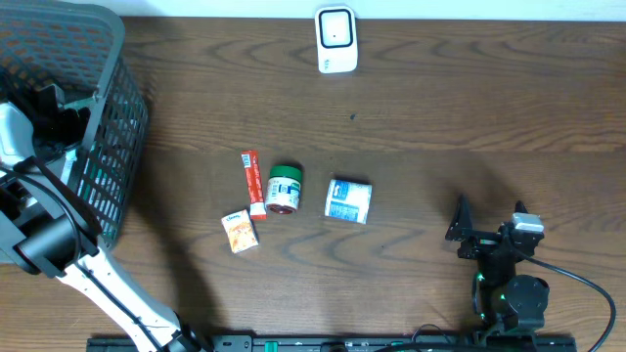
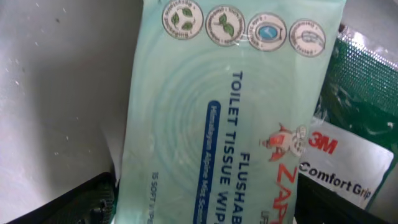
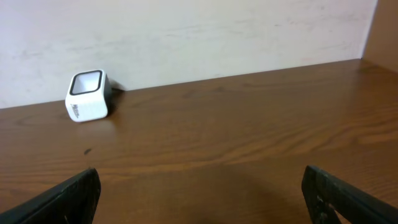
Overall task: Scan the item barcode
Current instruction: 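Grasp the light-green toilet tissue wipes pack with the left gripper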
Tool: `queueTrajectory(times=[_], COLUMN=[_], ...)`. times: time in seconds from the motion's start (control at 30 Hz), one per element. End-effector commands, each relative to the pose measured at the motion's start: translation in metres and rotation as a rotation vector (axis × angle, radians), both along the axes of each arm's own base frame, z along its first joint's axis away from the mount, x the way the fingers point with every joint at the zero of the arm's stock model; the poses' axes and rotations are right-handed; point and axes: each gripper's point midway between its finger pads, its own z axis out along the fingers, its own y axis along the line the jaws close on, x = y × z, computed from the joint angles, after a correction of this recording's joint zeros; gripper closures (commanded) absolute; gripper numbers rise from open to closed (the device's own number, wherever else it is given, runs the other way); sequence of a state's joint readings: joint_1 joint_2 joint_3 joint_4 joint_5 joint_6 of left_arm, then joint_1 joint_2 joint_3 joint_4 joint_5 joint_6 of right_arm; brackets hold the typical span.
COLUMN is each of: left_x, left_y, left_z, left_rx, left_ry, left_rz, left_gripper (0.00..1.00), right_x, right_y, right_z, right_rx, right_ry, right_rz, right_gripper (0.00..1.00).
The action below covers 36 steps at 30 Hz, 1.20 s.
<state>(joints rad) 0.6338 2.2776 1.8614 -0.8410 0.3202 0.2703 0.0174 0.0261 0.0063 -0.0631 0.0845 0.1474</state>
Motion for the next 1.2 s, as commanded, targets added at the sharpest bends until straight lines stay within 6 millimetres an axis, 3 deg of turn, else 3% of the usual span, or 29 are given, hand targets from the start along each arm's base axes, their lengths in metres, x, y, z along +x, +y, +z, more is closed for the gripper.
queueTrajectory(times=[0.0,0.17,0.27,0.37,0.63,0.8,0.97,1.17], left_x=[-0.015,-0.021,-0.023,-0.023,-0.015,-0.013,-0.012,-0.008], left_y=[-0.012,-0.021,-0.022,-0.022,-0.033,-0.040,-0.040,-0.037], left_z=[-0.027,-0.027,-0.027,-0.027,-0.023,-0.016,0.005,0.052], left_rx=[-0.082,-0.122,-0.127,-0.130,-0.202,-0.245,-0.226,-0.179], left_ry=[0.075,0.098,0.106,0.108,0.066,0.042,0.016,-0.064], left_rz=[0.008,0.005,0.005,0.013,0.031,0.024,0.021,0.053], left_gripper=[0.11,0.13,0.27,0.54,0.66,0.90,0.90,0.93], right_x=[0.000,0.000,0.000,0.000,0.000,0.000,0.000,0.000], right_y=[0.001,0.001,0.001,0.001,0.001,0.001,0.001,0.001], right_z=[-0.001,-0.001,-0.001,-0.001,-0.001,-0.001,-0.001,-0.001], right_rx=[-0.015,-0.015,-0.015,-0.015,-0.015,-0.015,-0.015,-0.015], right_ry=[0.005,0.005,0.005,0.005,0.005,0.005,0.005,0.005], right_rz=[0.002,0.002,0.003,0.003,0.002,0.002,0.003,0.003], right_gripper=[0.01,0.01,0.01,0.01,0.01,0.01,0.01,0.01])
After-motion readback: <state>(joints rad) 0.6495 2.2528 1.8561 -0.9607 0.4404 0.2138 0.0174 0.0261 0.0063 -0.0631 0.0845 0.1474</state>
